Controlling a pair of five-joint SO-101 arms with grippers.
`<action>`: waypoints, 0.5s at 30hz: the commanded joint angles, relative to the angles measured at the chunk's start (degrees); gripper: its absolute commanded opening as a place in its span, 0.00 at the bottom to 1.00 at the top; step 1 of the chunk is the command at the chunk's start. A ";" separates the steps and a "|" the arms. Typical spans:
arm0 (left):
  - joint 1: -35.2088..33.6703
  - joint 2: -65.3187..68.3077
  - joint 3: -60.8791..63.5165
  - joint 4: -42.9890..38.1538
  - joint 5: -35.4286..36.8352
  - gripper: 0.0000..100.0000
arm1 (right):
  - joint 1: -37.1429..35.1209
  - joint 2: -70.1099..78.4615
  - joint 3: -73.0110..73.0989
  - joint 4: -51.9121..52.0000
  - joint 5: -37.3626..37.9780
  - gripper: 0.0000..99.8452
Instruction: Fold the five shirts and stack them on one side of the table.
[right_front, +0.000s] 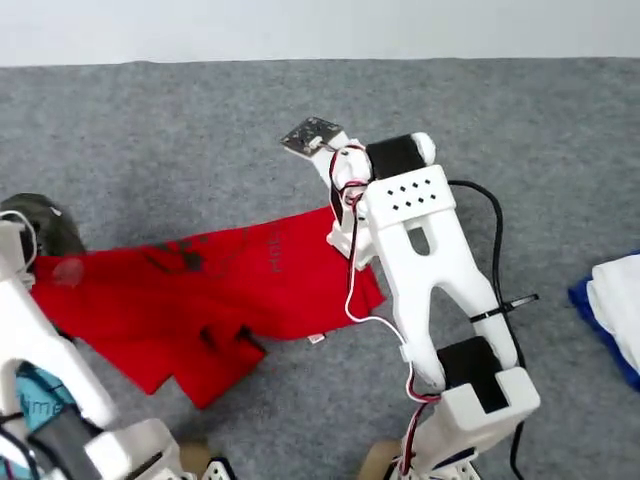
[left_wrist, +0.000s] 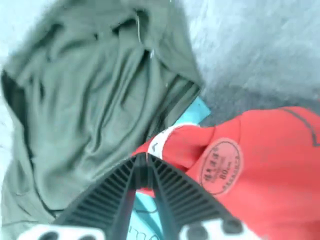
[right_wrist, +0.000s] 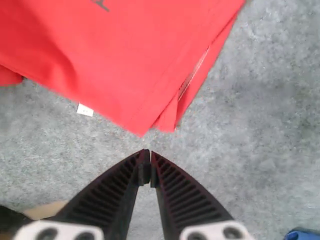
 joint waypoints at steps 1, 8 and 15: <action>2.11 -5.45 -2.07 0.44 -0.53 0.00 | 0.22 -0.31 1.41 1.45 -1.76 0.01; 4.57 -5.71 -2.07 0.44 -0.53 0.00 | 0.57 -0.40 6.95 1.45 -1.76 0.01; 7.21 -5.63 -2.07 0.18 -0.53 0.00 | 0.57 -0.22 7.74 0.04 -1.76 0.01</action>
